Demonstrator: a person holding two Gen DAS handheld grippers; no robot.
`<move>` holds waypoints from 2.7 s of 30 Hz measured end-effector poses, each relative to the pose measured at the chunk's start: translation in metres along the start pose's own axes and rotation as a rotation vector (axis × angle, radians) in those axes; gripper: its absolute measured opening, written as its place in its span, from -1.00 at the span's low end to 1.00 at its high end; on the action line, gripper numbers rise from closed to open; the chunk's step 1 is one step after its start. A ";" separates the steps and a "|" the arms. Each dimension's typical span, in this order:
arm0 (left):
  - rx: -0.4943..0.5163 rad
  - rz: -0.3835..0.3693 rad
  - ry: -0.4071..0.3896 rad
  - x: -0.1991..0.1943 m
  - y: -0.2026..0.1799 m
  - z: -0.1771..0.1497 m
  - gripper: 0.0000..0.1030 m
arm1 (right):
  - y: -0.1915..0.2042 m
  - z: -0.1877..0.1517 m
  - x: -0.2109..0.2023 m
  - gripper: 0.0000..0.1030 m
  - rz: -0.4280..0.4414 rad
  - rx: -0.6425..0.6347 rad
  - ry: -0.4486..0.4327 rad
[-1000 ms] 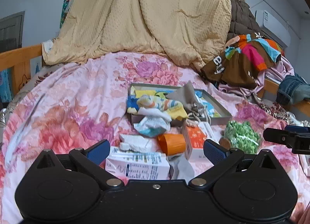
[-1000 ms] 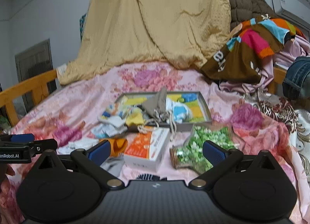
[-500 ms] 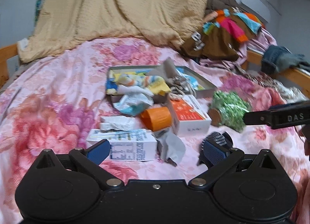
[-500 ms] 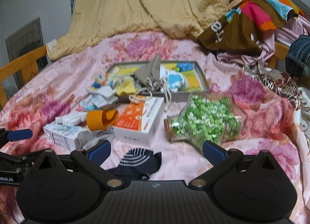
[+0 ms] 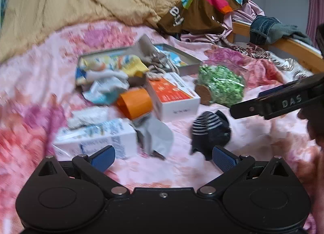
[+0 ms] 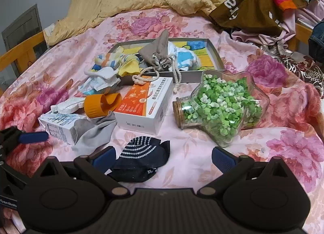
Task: Organize soft objects
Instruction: 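Move both open tools back toward the remaining items on the bed, then grasp the grey cloth with the left tool while the right tool grasps the black striped sock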
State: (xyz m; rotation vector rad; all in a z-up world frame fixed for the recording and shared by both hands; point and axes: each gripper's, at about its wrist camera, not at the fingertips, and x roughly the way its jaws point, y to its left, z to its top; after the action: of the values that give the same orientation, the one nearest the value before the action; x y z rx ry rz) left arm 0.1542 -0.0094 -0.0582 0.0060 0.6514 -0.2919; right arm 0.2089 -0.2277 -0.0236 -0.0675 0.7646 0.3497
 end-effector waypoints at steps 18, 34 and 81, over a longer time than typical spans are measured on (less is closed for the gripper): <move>-0.300 -0.104 0.033 0.021 0.026 -0.007 0.81 | 0.001 0.004 0.040 0.99 0.068 -0.132 0.137; -0.480 -0.132 -0.014 0.038 0.030 -0.003 0.58 | 0.012 0.002 0.051 0.73 0.082 -0.181 0.130; -0.479 -0.020 0.021 0.054 0.030 -0.006 -0.87 | 0.029 -0.001 0.054 -0.39 0.132 -0.258 0.101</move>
State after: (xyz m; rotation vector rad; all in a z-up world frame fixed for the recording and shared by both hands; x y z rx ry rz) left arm 0.2001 0.0055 -0.0977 -0.4566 0.7295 -0.1492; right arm 0.2346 -0.1852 -0.0597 -0.2796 0.8230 0.5727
